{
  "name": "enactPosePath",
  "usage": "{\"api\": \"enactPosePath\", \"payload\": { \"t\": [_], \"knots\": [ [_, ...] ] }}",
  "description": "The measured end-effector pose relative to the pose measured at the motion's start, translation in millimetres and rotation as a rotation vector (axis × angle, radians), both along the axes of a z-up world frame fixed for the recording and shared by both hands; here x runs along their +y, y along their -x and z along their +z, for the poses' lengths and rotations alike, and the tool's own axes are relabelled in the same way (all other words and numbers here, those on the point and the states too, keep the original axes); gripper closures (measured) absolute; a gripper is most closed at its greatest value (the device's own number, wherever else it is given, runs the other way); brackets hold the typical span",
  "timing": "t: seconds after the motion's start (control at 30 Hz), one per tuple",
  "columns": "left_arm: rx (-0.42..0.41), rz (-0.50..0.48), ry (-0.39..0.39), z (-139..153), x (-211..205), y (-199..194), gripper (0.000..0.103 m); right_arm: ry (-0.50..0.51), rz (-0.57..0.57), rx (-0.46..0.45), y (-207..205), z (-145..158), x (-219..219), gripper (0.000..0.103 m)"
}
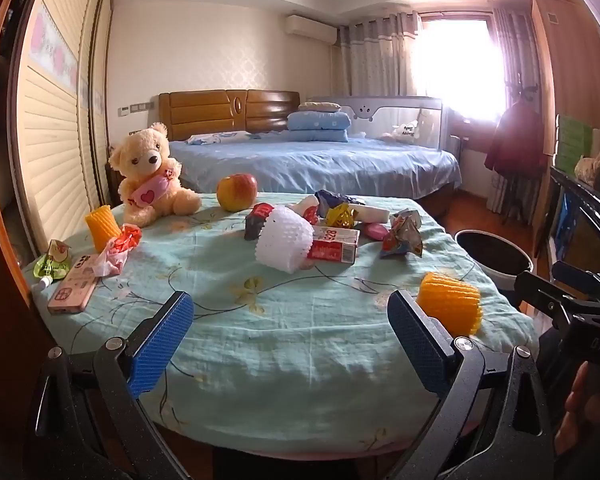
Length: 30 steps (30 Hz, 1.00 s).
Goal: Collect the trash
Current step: 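Reach both grippers toward the table items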
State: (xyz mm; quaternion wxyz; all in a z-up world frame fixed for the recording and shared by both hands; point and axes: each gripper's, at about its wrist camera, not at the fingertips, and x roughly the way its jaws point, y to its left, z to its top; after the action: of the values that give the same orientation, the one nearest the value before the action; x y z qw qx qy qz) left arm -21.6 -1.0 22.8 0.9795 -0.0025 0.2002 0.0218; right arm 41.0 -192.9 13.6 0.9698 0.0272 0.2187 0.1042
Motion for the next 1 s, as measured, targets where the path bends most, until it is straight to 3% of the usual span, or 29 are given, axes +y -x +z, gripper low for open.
{"api": "enactPosePath", "payload": {
  "t": [1.0],
  "knots": [
    [0.0, 0.002, 0.001, 1.2, 0.0, 0.9, 0.003, -0.006, -0.003, 0.016, -1.2, -1.6, -2.5, 0.0]
  ]
}}
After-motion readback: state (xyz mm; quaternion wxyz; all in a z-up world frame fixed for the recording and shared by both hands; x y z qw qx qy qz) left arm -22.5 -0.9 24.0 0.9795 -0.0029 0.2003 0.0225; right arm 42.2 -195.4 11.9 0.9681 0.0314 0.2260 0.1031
